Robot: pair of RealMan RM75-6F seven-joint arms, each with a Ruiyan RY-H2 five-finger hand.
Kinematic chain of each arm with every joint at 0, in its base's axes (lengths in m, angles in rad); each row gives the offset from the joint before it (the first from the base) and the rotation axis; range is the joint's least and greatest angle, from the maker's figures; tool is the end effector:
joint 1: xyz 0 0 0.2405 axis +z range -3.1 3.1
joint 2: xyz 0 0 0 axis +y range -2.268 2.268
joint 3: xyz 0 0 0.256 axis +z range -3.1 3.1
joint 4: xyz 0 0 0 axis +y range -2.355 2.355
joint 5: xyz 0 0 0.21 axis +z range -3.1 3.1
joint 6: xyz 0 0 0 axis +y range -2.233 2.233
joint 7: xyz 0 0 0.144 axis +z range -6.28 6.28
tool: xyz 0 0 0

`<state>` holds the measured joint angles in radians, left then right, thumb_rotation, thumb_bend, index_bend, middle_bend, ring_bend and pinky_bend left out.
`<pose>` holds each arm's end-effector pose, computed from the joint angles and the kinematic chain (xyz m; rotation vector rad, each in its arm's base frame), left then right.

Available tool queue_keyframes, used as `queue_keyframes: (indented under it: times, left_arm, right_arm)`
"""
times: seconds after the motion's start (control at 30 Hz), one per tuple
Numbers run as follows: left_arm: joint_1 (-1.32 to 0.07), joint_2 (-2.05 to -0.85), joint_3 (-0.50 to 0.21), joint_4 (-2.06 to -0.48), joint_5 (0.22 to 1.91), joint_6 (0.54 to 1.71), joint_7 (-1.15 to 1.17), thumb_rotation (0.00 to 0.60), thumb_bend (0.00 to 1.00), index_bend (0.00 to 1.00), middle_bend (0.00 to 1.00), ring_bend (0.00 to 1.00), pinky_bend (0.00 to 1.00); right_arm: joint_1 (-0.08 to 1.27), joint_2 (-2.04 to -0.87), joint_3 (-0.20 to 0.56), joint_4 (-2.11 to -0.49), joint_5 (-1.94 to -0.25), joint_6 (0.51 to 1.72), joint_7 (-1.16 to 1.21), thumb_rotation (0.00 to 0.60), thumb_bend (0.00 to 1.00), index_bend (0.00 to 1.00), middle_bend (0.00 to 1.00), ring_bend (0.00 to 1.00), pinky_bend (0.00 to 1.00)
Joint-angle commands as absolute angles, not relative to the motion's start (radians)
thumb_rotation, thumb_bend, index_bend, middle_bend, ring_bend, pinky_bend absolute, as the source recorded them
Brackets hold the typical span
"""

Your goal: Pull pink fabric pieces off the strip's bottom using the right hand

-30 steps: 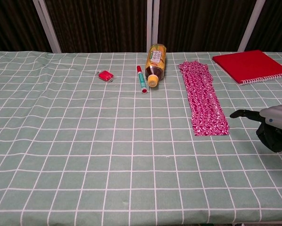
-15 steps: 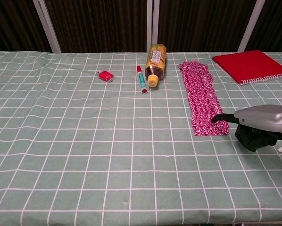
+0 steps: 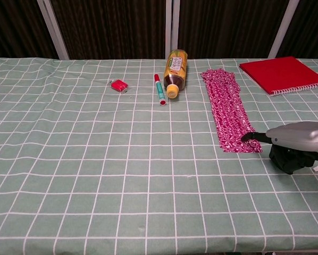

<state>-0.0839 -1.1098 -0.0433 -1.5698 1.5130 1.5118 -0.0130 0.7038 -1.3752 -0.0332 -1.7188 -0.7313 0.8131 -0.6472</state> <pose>-0.3173 0.1801 0.1682 -1.3912 -0.8529 -0.8980 -0.2239 -0.2678 -0.0168 2.0272 -1.1617 0.3300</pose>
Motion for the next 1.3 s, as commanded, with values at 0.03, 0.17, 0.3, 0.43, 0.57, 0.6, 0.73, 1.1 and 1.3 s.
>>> queue_keyframes:
  times: [0.03, 0.17, 0.3, 0.43, 0.57, 0.6, 0.73, 1.1, 1.3]
  left_arm:
    - [-0.084, -1.11, -0.042, -1.57, 1.515, 1.511, -0.011, 0.6, 0.1, 0.15, 0.16, 0.1, 0.19]
    - [-0.085, -1.11, -0.043, -1.573, 1.519, 1.513, -0.007, 0.6, 0.1, 0.15, 0.16, 0.1, 0.19]
    - [-0.086, -1.109, -0.04, -1.574, 1.522, 1.51, -0.004, 0.6, 0.1, 0.15, 0.16, 0.1, 0.19]
    - [-0.089, -1.112, -0.039, -1.575, 1.523, 1.506, 0.001, 0.6, 0.09, 0.15, 0.16, 0.1, 0.19]
    - [-0.089, -1.113, -0.038, -1.577, 1.526, 1.506, 0.005, 0.6, 0.1, 0.15, 0.16, 0.1, 0.19]
    - [-0.089, -1.113, -0.038, -1.577, 1.526, 1.506, 0.006, 0.6, 0.1, 0.15, 0.16, 0.1, 0.19]
    - [-0.092, -1.113, -0.037, -1.581, 1.527, 1.503, 0.013, 0.6, 0.1, 0.15, 0.16, 0.1, 0.19]
    - [-0.106, -1.117, -0.044, -1.613, 1.514, 1.482, 0.057, 0.6, 0.1, 0.15, 0.16, 0.1, 0.19]
    - [-0.108, -1.117, -0.042, -1.612, 1.517, 1.481, 0.058, 0.6, 0.09, 0.15, 0.16, 0.1, 0.19]
  right_arm:
    - [0.703, -1.368, -0.045, -1.718, -0.733, 0.821, -0.634, 0.6, 1.0, 0.06, 0.9, 0.77, 0.69]
    - [0.692, -1.357, -0.06, -1.719, -0.753, 0.842, -0.612, 0.6, 1.0, 0.06, 0.9, 0.77, 0.69]
    - [0.677, -1.342, -0.077, -1.716, -0.771, 0.849, -0.582, 0.6, 1.0, 0.06, 0.9, 0.77, 0.69]
    - [0.669, -1.33, -0.088, -1.706, -0.781, 0.847, -0.558, 0.6, 1.0, 0.06, 0.9, 0.77, 0.69]
    - [0.658, -1.317, -0.096, -1.7, -0.798, 0.85, -0.533, 0.6, 1.0, 0.07, 0.9, 0.77, 0.69]
    - [0.655, -1.314, -0.098, -1.699, -0.803, 0.851, -0.527, 0.6, 1.0, 0.07, 0.9, 0.77, 0.69]
    - [0.643, -1.295, -0.106, -1.696, -0.819, 0.854, -0.504, 0.6, 1.0, 0.07, 0.9, 0.77, 0.69]
    - [0.619, -1.261, -0.121, -1.668, -0.824, 0.839, -0.453, 0.6, 1.0, 0.09, 0.9, 0.77, 0.69]
    - [0.6, -1.241, -0.128, -1.655, -0.836, 0.834, -0.421, 0.6, 1.0, 0.1, 0.9, 0.77, 0.69]
